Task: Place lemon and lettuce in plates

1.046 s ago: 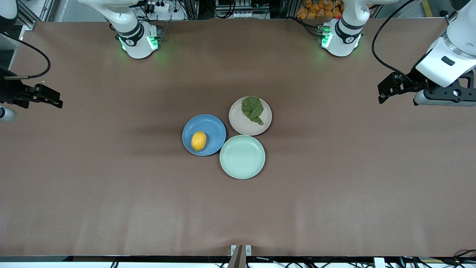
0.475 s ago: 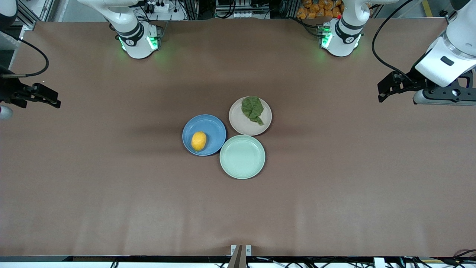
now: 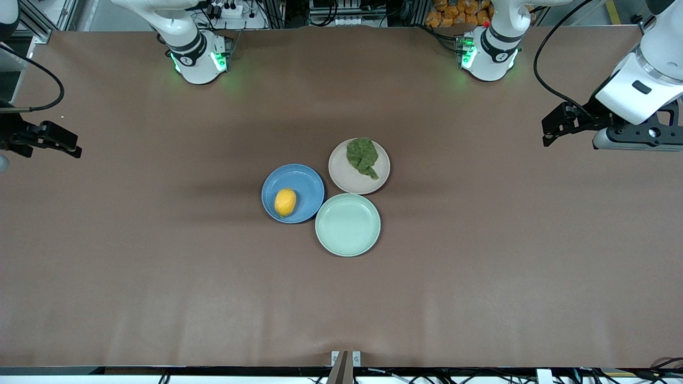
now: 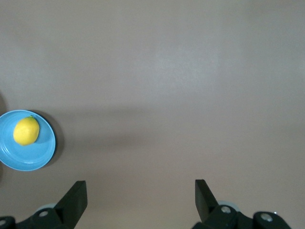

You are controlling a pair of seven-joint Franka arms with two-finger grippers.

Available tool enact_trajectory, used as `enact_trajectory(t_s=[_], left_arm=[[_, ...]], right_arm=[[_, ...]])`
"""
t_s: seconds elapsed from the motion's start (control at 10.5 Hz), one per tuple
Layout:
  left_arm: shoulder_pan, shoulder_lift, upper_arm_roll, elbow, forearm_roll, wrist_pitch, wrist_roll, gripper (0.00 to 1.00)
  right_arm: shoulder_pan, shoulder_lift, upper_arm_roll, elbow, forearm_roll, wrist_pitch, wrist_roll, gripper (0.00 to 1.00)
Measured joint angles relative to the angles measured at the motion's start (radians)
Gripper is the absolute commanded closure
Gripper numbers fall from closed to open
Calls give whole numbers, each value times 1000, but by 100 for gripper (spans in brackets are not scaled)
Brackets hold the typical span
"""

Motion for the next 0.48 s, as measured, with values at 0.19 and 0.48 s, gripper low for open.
enact_trajectory(t_s=[0.19,0.48], left_arm=[[0,0,0,0,0,0,0,0],[0,0,0,1,0,0,0,0]], right_arm=[[-4,11,-3,16,0,9,0,0],[-5,15,-3,21,0,10,0,0]])
